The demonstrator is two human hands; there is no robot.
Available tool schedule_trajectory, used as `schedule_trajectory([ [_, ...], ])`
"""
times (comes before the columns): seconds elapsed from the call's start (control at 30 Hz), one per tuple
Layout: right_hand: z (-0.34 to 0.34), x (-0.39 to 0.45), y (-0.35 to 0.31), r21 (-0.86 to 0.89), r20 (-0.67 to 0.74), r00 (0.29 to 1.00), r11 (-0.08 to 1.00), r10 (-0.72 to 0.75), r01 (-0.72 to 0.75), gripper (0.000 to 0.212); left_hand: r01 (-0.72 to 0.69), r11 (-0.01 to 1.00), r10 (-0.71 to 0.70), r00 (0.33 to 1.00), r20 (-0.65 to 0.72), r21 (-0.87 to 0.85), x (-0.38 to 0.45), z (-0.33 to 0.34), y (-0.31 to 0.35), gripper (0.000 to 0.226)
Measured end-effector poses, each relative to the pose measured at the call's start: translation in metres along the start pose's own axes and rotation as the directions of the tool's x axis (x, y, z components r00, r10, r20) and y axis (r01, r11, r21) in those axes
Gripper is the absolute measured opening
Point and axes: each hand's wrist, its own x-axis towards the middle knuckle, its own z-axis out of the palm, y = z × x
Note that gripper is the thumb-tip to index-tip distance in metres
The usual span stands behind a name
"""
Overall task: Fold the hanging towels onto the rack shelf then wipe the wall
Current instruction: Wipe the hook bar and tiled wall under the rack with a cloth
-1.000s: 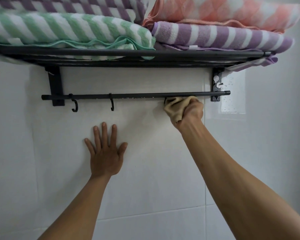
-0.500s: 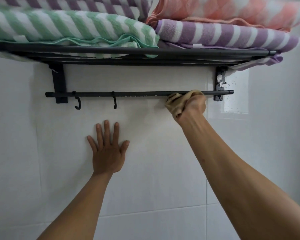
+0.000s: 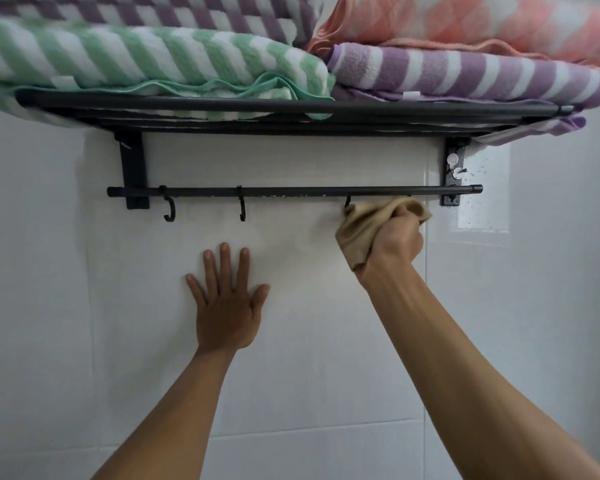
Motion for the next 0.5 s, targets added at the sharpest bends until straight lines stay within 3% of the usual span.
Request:
schedule_trajectory([
  [0.23, 0.011, -0.021, 0.039, 0.025, 0.152, 0.975, 0.986, 0.161, -0.167, 0.033, -0.004, 1.000, 0.004, 1.000, 0.011, 0.018, 0.001, -0.003, 0.002, 0.076],
  [0.37, 0.042, -0.010, 0.038, 0.202, 0.142, 0.961, 0.944, 0.237, -0.262, 0.029, 0.006, 1.000, -0.006, 1.000, 0.029, 0.023, 0.001, -0.004, 0.004, 0.075],
  [0.5, 0.065, -0.008, 0.044, 0.236, 0.161, 0.954, 0.929, 0.251, -0.285, 0.037, 0.027, 0.999, -0.027, 0.999, 0.041, 0.022, 0.002, -0.005, 0.004, 0.073],
])
